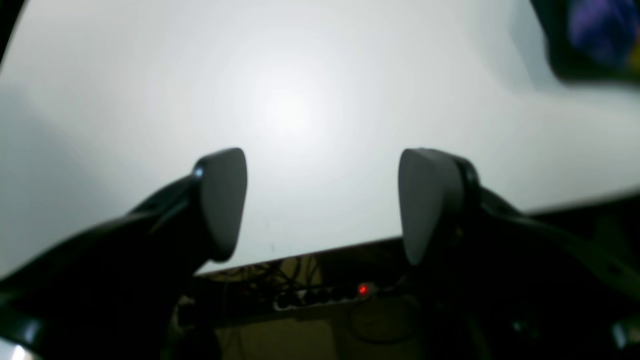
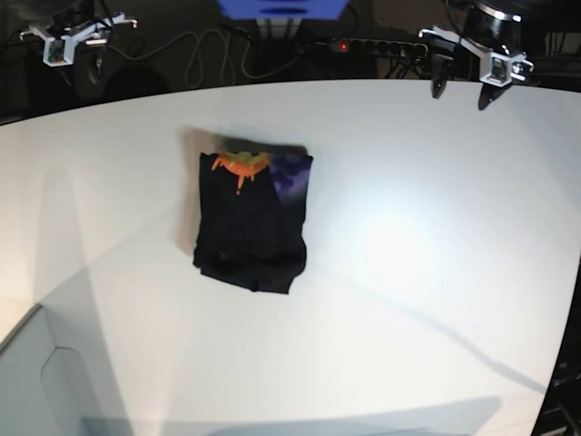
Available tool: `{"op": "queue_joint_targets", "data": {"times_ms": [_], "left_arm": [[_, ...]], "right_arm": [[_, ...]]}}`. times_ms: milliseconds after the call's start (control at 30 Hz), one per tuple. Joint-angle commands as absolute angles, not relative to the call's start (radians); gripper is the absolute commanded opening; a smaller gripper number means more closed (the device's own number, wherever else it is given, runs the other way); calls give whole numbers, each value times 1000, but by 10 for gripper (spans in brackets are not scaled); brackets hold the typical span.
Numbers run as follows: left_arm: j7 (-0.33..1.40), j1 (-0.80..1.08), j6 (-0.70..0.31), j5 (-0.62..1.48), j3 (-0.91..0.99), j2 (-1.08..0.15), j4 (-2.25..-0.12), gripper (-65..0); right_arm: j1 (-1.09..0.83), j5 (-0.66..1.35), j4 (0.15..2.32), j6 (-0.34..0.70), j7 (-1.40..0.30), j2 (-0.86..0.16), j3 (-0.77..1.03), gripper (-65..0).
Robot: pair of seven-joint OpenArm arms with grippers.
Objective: Fold the T-shirt properly
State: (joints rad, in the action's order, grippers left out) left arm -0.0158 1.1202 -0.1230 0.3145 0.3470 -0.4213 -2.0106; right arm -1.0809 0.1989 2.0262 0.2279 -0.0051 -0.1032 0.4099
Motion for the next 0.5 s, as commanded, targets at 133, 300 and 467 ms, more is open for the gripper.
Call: {"op": "queue_joint_targets", "data": {"times_ms": [133,300,467], "left_arm": [[-42,1193,-116,225,302,-432,-2018,-196],[-39,1234,-114,143,197,-437,-1979,-196],[-44,1233,-114,128,120,-437,-1847,-196]], "right_arm": [[-1129,206,2037,229,15,-119,383,-407],[-1194,206,2014,223,19,-157,298,-407],[-1227,206,1940,222,21,-157,229,-407]]}}
